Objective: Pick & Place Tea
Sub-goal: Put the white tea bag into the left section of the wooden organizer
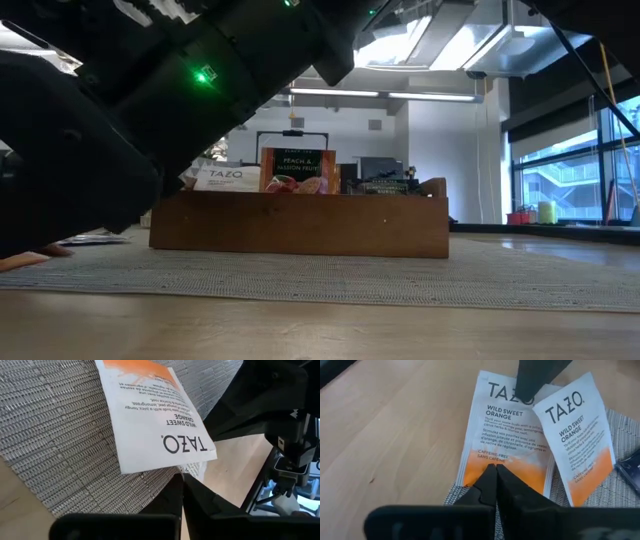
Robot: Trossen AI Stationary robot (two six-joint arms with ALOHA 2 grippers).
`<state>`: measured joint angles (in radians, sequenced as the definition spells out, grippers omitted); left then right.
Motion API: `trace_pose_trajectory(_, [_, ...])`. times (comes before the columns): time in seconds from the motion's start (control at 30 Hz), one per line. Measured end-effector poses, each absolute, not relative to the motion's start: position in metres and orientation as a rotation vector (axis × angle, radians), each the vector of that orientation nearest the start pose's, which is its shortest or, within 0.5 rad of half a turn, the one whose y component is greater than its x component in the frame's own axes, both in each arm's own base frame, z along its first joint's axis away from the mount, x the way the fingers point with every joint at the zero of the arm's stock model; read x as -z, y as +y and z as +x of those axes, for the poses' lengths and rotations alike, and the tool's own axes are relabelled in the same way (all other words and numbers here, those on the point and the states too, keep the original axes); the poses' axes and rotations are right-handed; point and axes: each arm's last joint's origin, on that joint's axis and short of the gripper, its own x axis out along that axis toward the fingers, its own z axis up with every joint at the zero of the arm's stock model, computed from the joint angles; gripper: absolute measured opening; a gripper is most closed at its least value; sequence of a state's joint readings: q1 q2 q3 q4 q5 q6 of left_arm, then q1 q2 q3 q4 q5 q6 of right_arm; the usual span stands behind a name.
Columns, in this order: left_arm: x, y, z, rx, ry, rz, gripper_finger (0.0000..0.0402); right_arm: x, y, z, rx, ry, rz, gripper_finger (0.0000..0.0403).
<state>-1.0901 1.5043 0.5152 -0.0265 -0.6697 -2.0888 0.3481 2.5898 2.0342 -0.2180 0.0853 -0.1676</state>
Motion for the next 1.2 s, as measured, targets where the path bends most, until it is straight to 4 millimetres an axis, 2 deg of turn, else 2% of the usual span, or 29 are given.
trace_pose_trajectory(0.2, [-0.119, -0.202, 0.125, -0.36, 0.716, -1.215, 0.0003, -0.114, 0.189, 0.513, -0.345, 0.764, -0.388, 0.0031])
trace_pose_trajectory(0.4, [-0.126, -0.209, 0.128, -0.307, 0.711, -1.172, 0.0002, -0.161, 0.189, 0.502, -0.356, 0.77, -0.407, 0.0093])
trace_pose_trajectory(0.47, [-0.131, -0.213, 0.13, -0.282, 0.698, -1.147, 0.0002, -0.17, 0.187, 0.497, -0.354, 0.795, -0.396, 0.0109])
trace_pose_trajectory(0.57, [-0.141, -0.22, 0.135, -0.241, 0.643, -1.09, 0.0002, -0.183, 0.185, 0.486, -0.358, 0.864, -0.401, 0.0123])
trace_pose_trajectory(0.67, [-0.152, -0.227, 0.14, -0.204, 0.597, -1.038, 0.0002, -0.205, 0.188, 0.474, -0.334, 0.866, -0.374, 0.0128])
trace_pose_trajectory(0.73, [-0.159, -0.231, 0.142, -0.18, 0.572, -1.003, 0.0002, -0.211, 0.192, 0.462, -0.297, 0.86, -0.382, 0.0128])
trace_pose_trajectory(0.83, [-0.17, -0.237, 0.146, -0.155, 0.518, -0.935, 0.0002, -0.209, 0.194, 0.443, -0.237, 0.856, -0.408, 0.0128])
trace_pose_trajectory(1.0, [-0.185, -0.242, 0.156, -0.123, 0.466, -0.802, 0.0002, -0.229, 0.193, 0.399, -0.162, 0.739, -0.367, 0.0129])
trace_pose_trajectory(1.1, [-0.196, -0.24, 0.17, -0.122, 0.444, -0.721, 0.0002, -0.229, 0.189, 0.366, -0.129, 0.73, -0.327, 0.0129])
trace_pose_trajectory(1.2, [-0.209, -0.233, 0.192, -0.103, 0.45, -0.614, 0.0002, -0.242, 0.183, 0.339, -0.057, 0.657, -0.295, 0.0129])
